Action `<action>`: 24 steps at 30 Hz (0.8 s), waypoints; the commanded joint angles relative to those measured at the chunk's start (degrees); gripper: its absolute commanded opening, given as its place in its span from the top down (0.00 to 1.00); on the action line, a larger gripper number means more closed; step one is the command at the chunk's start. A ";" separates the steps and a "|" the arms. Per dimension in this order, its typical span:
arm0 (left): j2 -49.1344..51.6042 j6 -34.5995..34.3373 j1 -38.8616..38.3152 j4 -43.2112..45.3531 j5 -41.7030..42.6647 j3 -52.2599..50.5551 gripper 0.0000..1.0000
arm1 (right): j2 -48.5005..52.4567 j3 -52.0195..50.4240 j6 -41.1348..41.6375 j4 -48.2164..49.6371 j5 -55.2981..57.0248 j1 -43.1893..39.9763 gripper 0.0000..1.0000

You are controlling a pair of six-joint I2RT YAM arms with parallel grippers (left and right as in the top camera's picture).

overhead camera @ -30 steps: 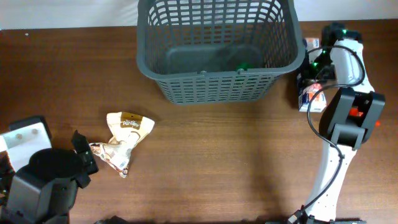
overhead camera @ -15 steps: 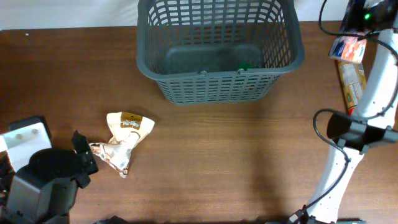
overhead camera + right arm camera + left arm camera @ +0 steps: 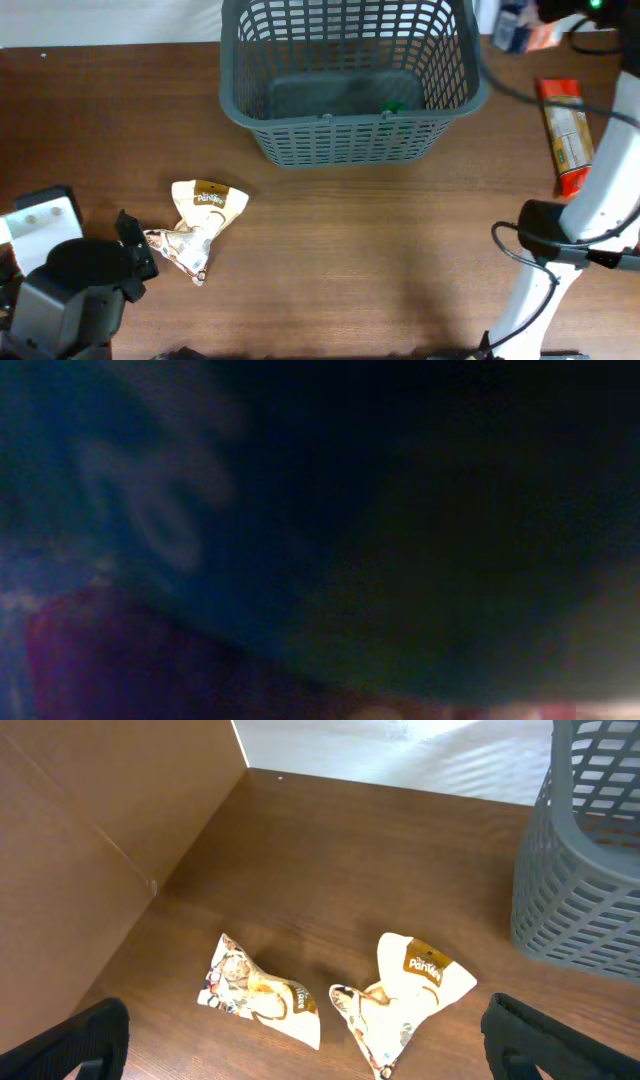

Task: Pack container
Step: 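Lift the tissue multipack with the right gripper and carry it over the basket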

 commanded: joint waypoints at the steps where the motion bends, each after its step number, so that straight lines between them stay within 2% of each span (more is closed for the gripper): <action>1: 0.02 -0.09 -0.17 -0.02 0.33 -0.04 0.01 | -0.59 0.72 -12.44 -1.57 -7.43 3.21 0.96; 8: 0.02 -0.09 -0.17 -0.02 1.09 -0.04 0.01 | -0.17 -2.38 -27.52 -7.26 -6.36 8.81 0.96; 18: 0.02 -0.09 -0.17 -0.02 1.11 -0.04 0.01 | -0.09 -14.88 -45.81 -6.91 -5.92 11.39 0.96; 24: 0.02 -0.09 -0.17 -0.02 1.07 -0.04 0.01 | -0.09 -24.55 -48.26 -2.97 -5.99 11.39 0.96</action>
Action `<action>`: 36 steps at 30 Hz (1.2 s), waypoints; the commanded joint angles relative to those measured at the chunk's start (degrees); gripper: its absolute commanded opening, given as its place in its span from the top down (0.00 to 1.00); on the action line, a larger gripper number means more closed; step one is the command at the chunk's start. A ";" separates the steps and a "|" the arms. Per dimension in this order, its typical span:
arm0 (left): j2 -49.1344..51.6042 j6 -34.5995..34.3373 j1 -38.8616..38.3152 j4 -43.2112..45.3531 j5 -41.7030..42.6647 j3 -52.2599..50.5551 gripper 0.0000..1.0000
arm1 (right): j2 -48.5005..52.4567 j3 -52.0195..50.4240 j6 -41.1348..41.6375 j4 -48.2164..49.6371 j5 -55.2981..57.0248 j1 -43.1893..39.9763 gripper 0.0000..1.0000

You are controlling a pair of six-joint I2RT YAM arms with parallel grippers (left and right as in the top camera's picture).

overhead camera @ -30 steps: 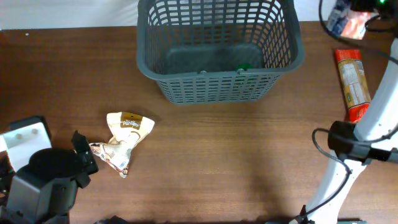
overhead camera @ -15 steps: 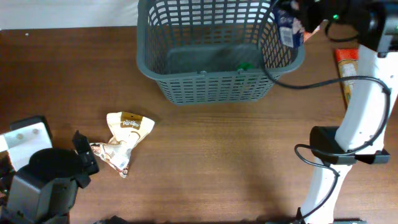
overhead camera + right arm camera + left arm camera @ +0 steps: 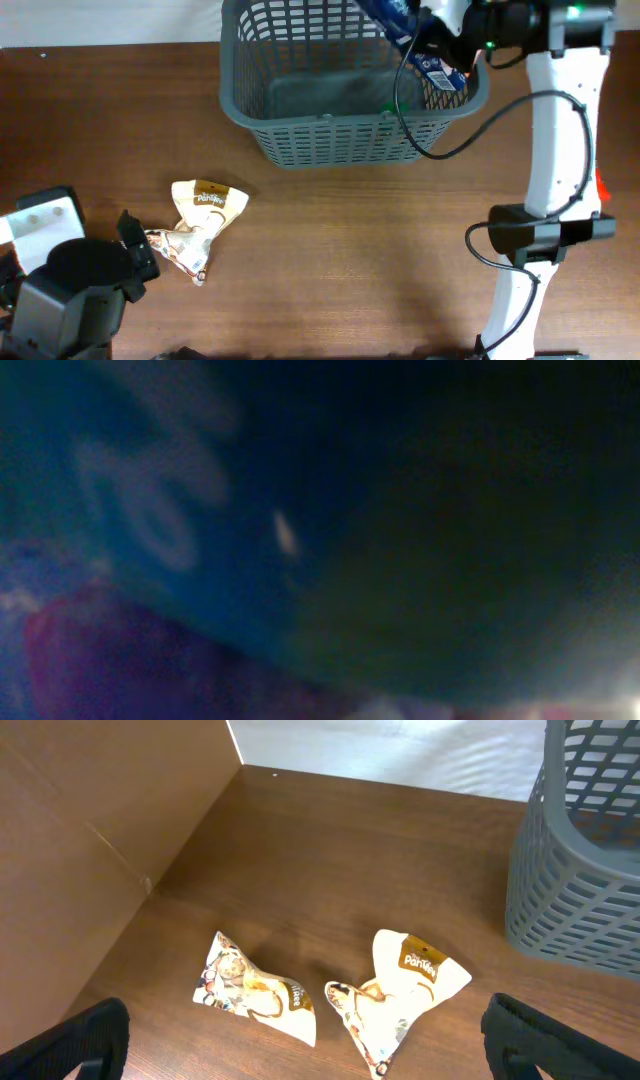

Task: Pack container
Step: 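Lift the tissue multipack with the right gripper and carry it over the basket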

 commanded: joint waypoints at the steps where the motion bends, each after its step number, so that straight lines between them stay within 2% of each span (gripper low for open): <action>1: 0.02 -0.07 -0.17 -0.02 0.20 -0.04 0.01 | -0.17 -4.81 -3.67 2.23 -1.77 0.33 0.96; 7: 0.02 -0.07 -0.17 -0.02 0.22 -0.04 0.01 | -0.17 -11.69 -3.65 6.27 -2.51 0.33 0.96; 22: 0.02 -0.09 -0.17 -0.02 0.26 -0.04 0.01 | -0.04 -20.70 -3.45 9.84 -5.07 1.22 0.95; 24: 0.02 -0.09 -0.17 -0.02 0.48 -0.04 0.01 | -0.04 -21.70 -3.45 10.36 -5.07 1.49 0.91; 29: 0.02 -0.09 -0.17 -0.02 1.31 -0.04 0.01 | -0.02 -22.77 -3.45 10.67 -5.05 2.21 0.89; 34: 0.02 -0.07 -0.17 -0.02 1.31 -0.04 0.01 | -0.02 -22.84 -3.45 10.69 -5.03 2.51 0.74; 36: 0.02 -0.07 -0.17 -0.02 1.31 -0.04 0.01 | -0.02 -22.84 -3.43 10.69 -5.03 2.51 0.73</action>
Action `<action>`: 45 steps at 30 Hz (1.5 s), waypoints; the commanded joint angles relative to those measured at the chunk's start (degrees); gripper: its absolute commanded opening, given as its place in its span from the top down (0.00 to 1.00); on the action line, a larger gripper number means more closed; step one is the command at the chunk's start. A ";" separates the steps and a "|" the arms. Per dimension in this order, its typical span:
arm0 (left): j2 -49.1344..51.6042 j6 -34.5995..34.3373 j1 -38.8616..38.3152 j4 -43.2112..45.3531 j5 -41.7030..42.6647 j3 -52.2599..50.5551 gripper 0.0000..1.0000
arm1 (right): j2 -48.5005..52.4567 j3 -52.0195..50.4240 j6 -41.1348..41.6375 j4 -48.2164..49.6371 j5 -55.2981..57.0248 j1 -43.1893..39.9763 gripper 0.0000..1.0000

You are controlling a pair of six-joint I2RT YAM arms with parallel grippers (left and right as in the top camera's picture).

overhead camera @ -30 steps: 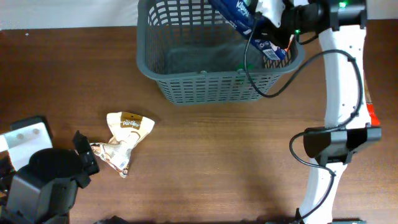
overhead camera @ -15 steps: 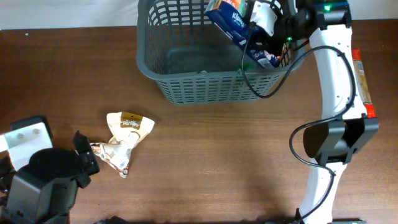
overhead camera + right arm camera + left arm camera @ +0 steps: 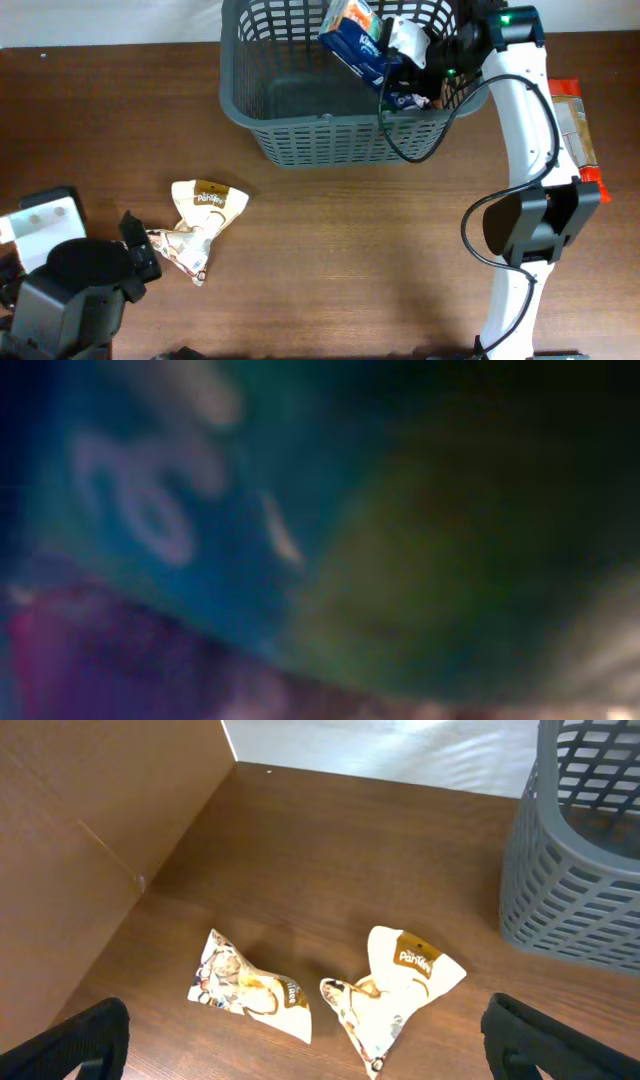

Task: Pack container
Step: 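Lift the tissue multipack with the right gripper and carry it over the basket, then lower the multipack into the basket and open the right gripper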

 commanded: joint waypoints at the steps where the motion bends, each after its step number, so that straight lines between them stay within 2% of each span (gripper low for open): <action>1: 0.02 -0.07 -0.17 -0.02 0.24 -0.04 0.01 | -0.20 -0.09 -0.04 0.35 -2.86 0.46 0.66; 2: 0.02 -0.07 -0.17 -0.02 0.24 -0.04 0.01 | -0.20 -0.09 -0.04 0.37 -2.86 0.46 0.56; 10: 0.02 -0.07 -0.17 -0.02 0.24 -0.04 0.01 | -0.20 -0.09 0.39 0.33 -2.89 0.46 0.52; 13: 0.02 -0.07 -0.17 -0.02 0.24 -0.04 0.01 | -0.20 -0.09 0.39 0.31 -2.89 0.46 0.42; 14: 0.02 -0.07 -0.17 -0.02 0.22 -0.04 0.01 | -0.20 -0.09 0.39 0.33 -2.89 0.46 0.32; 15: 0.02 -0.07 -0.17 -0.02 0.22 -0.04 0.01 | -0.20 -0.09 0.39 0.33 -2.89 0.46 0.01; 28: 0.02 -0.07 -0.17 -0.02 0.22 -0.04 0.01 | -0.20 -0.09 0.39 0.61 -2.97 0.46 0.01; 34: 0.02 -0.07 -0.17 -0.02 0.22 -0.04 0.01 | -0.26 2.32 1.18 2.21 -7.78 0.44 0.01; 37: 0.02 -0.07 -0.17 -0.02 0.24 -0.04 0.01 | -0.26 7.91 8.61 4.33 -6.56 0.33 0.01; 39: 0.02 -0.07 -0.17 -0.02 0.24 -0.04 0.01 | -0.26 12.98 15.23 5.57 -1.73 -0.07 0.02; 45: 0.02 -0.07 -0.17 -0.02 0.66 -0.04 0.01 | -0.37 30.40 37.24 4.59 28.85 -3.04 0.01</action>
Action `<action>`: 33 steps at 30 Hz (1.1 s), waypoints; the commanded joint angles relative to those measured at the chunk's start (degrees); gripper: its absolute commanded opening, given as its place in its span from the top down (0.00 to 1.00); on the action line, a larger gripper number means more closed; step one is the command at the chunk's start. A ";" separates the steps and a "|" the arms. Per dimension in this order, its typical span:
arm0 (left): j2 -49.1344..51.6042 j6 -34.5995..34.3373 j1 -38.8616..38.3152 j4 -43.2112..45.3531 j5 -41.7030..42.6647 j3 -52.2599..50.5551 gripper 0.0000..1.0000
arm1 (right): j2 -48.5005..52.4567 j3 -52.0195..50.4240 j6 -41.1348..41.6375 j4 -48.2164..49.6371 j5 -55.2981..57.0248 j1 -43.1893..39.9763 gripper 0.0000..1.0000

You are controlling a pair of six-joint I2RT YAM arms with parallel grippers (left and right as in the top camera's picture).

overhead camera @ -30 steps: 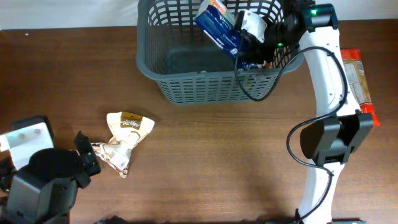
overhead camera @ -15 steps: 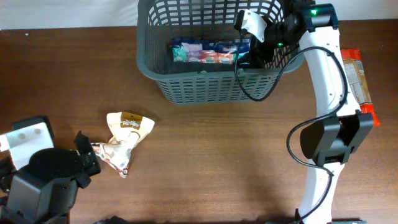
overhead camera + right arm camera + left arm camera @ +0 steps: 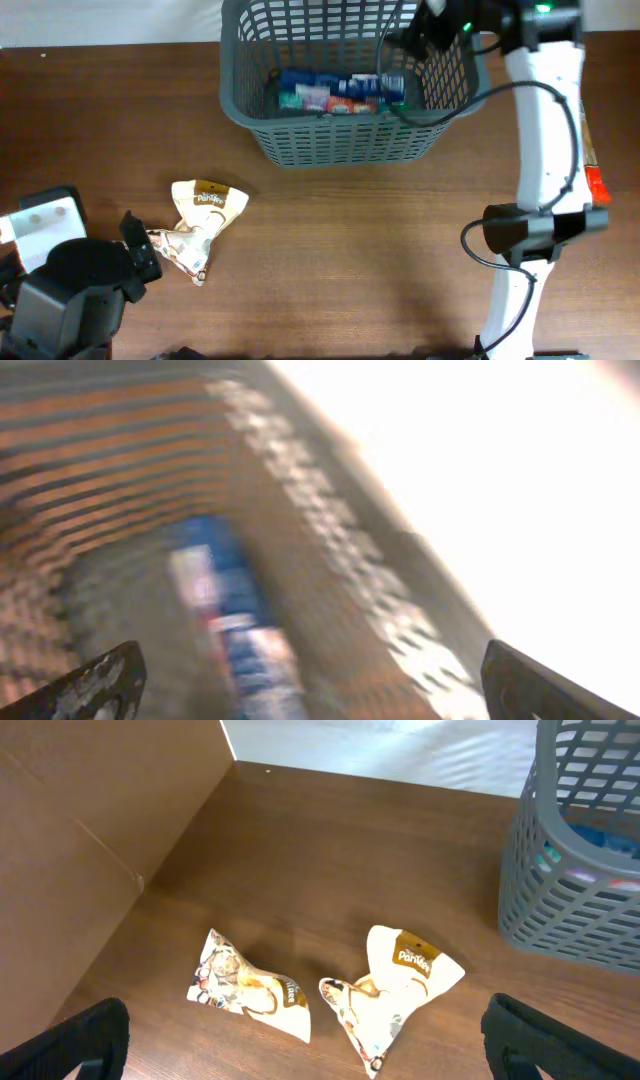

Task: Pack container
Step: 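Lower the multipack into the basket and open the right gripper, then move the right gripper back to the orange-and-tan package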

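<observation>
The grey mesh basket (image 3: 345, 140) stands at the back of the table. A blue packet (image 3: 340, 90) lies flat on its floor, and the right wrist view shows it blurred (image 3: 235, 630). My right gripper (image 3: 428, 25) hangs over the basket's far right corner, open and holding nothing (image 3: 320, 690). Two white and brown snack bags (image 3: 405, 980) (image 3: 250, 990) lie on the table left of the basket. My left gripper (image 3: 305, 1050) stands open just short of them, at the table's front left (image 3: 135, 255).
A red and orange box (image 3: 592, 180) lies at the right edge, mostly behind the right arm. A white block (image 3: 40, 215) sits at the far left. A brown board wall (image 3: 90, 840) rises on the left in the left wrist view.
The blue packet was in my right gripper above the basket; now it lies on the basket floor. My right gripper is open, over the far right corner. The left arm is unchanged.
My right gripper was shut on the blue packet beyond the basket's far right. It then held the packet over the right rim, then above the basket's middle. Now the packet lies inside and the gripper is open. The snack bags and left gripper stayed put.
</observation>
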 commanded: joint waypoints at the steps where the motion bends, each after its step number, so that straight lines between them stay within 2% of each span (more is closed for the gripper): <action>1: 0.02 -0.07 -0.17 -0.02 0.55 -0.04 0.01 | -1.05 9.07 16.48 -1.57 22.12 -2.86 0.01; 4: 0.02 -0.07 -0.17 -0.02 0.52 -0.04 0.01 | -2.03 14.78 18.80 -4.35 29.90 -5.60 0.01; 9: 0.02 -0.07 -0.17 -0.02 0.55 -0.04 0.01 | -4.79 16.79 18.80 -8.44 33.99 -11.30 0.01; 12: 0.02 -0.09 -0.17 -0.02 0.55 -0.04 0.01 | -5.31 16.79 18.80 -14.75 30.12 -14.10 0.01; 17: 0.02 -0.09 -0.17 -0.02 0.52 -0.04 0.01 | -5.29 16.24 18.73 -26.23 15.41 -17.07 0.01; 21: 0.02 -0.09 -0.17 -0.02 0.52 -0.04 0.01 | -5.22 14.53 19.69 -26.10 19.10 -18.56 0.01; 24: 0.02 -0.07 -0.17 -0.02 0.52 -0.04 0.01 | -5.01 12.28 29.03 -21.92 28.98 -20.83 0.01; 28: 0.02 -0.07 -0.17 -0.02 0.52 -0.04 0.01 | -3.74 7.04 29.64 -17.55 28.79 -25.11 0.01; 33: 0.02 -0.07 -0.17 -0.02 0.55 -0.04 0.01 | -2.62 -5.11 30.34 -15.47 27.47 -29.64 0.01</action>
